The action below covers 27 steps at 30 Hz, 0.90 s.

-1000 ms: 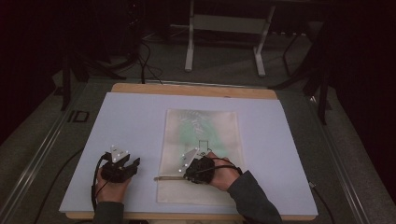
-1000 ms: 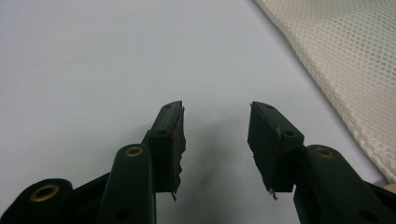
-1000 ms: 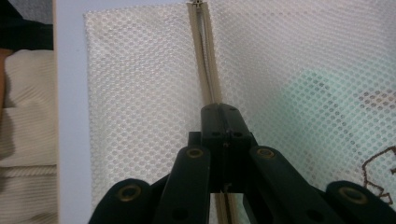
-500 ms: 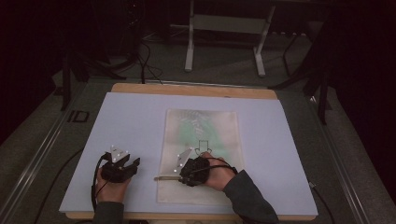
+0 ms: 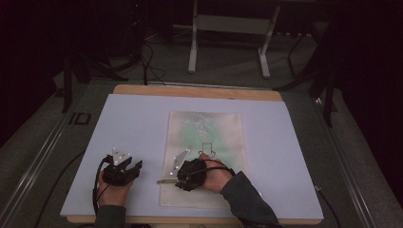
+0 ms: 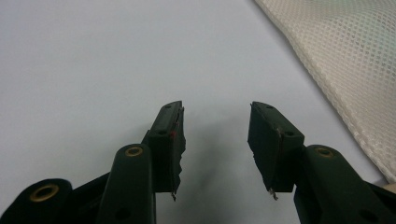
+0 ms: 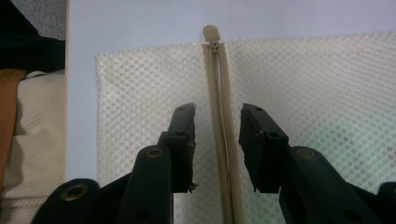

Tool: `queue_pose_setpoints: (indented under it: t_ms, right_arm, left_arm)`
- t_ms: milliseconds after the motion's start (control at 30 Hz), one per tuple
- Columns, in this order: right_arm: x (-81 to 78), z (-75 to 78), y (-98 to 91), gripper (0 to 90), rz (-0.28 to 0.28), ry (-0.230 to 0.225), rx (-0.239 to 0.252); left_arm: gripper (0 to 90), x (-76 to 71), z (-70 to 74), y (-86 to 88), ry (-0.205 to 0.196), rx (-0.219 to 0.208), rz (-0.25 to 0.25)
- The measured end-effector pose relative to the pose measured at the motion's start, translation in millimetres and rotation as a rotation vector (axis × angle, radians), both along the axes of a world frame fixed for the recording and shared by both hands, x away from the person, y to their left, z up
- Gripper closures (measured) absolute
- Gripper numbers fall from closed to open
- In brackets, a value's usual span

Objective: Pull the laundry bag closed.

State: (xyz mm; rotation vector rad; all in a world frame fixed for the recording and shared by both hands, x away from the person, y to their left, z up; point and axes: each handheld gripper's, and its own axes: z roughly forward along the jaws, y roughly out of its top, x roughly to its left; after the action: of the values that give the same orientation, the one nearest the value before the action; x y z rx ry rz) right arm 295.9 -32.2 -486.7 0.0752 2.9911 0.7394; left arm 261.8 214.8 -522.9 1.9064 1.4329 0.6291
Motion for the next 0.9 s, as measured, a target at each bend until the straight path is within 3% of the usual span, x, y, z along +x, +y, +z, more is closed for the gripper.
queue_pose_setpoints:
  t_ms: [433,567,900]
  right_arm:
    - [1.7,-1.2,19.4,66.1,0.017,0.006,0.001]
    - [2.7,-3.1,26.8,73.5,0.026,0.003,0.002]
    - [6.1,-4.9,38.0,74.3,0.022,0.009,0.005]
  left_arm:
    - [54.2,-0.2,0.3,1.2,0.0,-0.003,0.001]
    - [54.2,-0.2,0.3,1.9,0.0,-0.004,0.0]
    - [54.1,-0.4,0.4,2.6,0.001,-0.007,0.002]
